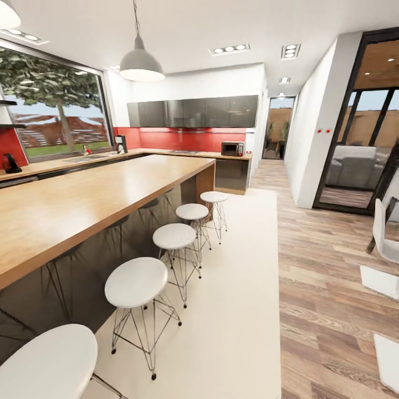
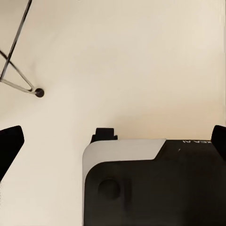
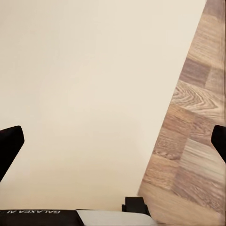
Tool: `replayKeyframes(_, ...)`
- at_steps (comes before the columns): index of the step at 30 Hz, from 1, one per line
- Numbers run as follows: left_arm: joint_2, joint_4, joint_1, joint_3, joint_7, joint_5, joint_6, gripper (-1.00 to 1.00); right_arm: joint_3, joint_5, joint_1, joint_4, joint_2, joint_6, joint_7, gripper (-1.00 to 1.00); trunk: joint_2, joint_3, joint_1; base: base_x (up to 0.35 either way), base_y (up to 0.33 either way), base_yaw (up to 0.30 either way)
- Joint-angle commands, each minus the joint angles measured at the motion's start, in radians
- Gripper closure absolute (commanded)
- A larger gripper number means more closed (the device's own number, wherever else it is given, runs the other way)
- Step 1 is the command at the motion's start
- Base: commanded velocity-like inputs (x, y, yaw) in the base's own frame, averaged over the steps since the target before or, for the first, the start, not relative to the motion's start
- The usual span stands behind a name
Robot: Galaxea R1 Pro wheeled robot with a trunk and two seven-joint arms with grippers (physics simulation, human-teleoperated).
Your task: Set up a coffee station on the kitchen countertop: keep the coffee maker on the countertop, move the bottle of coffee from the kitchen shelf to the counter next to the coffee maker, place a paper coffee filter on top of the coffee maker, put the saucer next to the coffee maker with the coffee cup on the saucer, and place the electric kettle next to the coffee maker.
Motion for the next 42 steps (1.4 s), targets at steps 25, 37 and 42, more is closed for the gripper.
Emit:
replayKeyframes(25,0.0,0.0,0.0,0.008,-0.001,0.0,-0.009,-1.0,-0.001,0.0,-0.001,0.001,0.0,-0.002,-0.003,-1.0,0.174,0.077,-0.096,0.0,0.0,-0.3)
replayKeyframes(37,0.0,0.0,0.0,0.009,-0.001,0.002,-0.01,-1.0,-0.001,0.0,-0.001,0.001,0.001,-0.002,-0.004,-1.0,0.258,0.115,-0.142,0.0,0.0,-0.3)
replayKeyframes(42,0.001,0.0,-0.001,0.009,-0.001,0.002,-0.011,-1.0,-0.001,0.001,-0.001,0.001,0.001,-0.003,-0.004,-1.0,0.293,0.13,-0.161,0.0,0.0,-0.3)
